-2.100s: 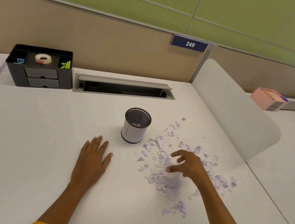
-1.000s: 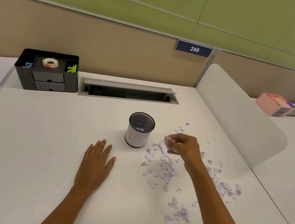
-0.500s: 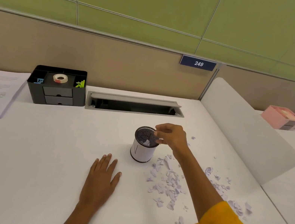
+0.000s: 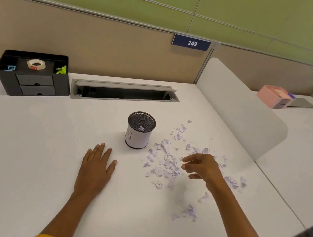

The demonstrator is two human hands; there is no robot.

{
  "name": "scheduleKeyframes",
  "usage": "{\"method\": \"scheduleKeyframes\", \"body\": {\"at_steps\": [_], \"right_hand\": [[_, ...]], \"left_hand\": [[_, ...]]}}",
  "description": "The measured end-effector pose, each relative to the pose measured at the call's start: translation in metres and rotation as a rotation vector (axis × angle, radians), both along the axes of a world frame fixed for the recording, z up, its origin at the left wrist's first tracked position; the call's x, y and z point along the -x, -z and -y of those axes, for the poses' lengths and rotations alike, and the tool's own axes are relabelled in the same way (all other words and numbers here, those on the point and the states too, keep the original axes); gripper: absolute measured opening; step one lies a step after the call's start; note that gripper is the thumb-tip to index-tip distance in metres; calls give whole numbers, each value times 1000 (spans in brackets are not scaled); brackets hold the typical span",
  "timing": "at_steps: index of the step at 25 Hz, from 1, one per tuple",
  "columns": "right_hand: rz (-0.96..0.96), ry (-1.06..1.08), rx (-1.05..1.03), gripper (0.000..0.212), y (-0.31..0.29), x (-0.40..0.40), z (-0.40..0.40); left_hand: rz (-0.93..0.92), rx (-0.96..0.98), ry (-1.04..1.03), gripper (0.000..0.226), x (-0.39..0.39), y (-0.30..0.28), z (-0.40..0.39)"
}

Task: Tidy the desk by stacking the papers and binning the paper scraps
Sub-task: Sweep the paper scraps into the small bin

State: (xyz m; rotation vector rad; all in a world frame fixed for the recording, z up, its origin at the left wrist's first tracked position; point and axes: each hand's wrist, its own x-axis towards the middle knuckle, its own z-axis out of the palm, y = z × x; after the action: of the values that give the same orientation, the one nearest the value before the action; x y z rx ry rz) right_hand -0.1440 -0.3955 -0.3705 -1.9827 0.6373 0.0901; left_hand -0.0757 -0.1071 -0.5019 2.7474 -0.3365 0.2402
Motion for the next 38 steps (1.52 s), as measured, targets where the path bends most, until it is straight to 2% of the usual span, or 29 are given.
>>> {"method": "scheduleKeyframes", "body": {"at_steps": [2, 5, 8, 11, 14, 18, 22, 28, 33, 38], "right_hand": [[-194, -1, 173, 27, 12, 27, 16], [-418, -36, 342, 57, 28, 60, 23], [-401, -87, 293, 81, 40, 76, 8], [-298, -140, 297, 89, 48, 71, -7], [-214, -120, 242, 68, 50, 57, -18], [-110, -104, 171, 27, 54, 38, -21], [-63, -136, 169, 11, 59, 22, -22], [-27, -115, 68, 6, 42, 2, -26], [156, -103, -56, 5, -4, -43, -39], [281, -143, -7, 12, -32, -93, -73]], "left_hand": [[27, 15, 8, 71, 1, 1, 1], [44, 31, 9, 72, 1, 0, 2], [21, 39, 3, 62, 2, -3, 3], [6, 34, 10, 59, 4, -4, 2], [-11, 43, 19, 55, 4, -5, 2], [-10, 37, 14, 67, 5, -6, 2], [5, 41, 17, 73, 6, -8, 3], [-38, 17, 15, 68, 5, -8, 2], [-57, 1, 13, 60, 5, -8, 1], [-49, -3, 3, 61, 5, -7, 2]]}}
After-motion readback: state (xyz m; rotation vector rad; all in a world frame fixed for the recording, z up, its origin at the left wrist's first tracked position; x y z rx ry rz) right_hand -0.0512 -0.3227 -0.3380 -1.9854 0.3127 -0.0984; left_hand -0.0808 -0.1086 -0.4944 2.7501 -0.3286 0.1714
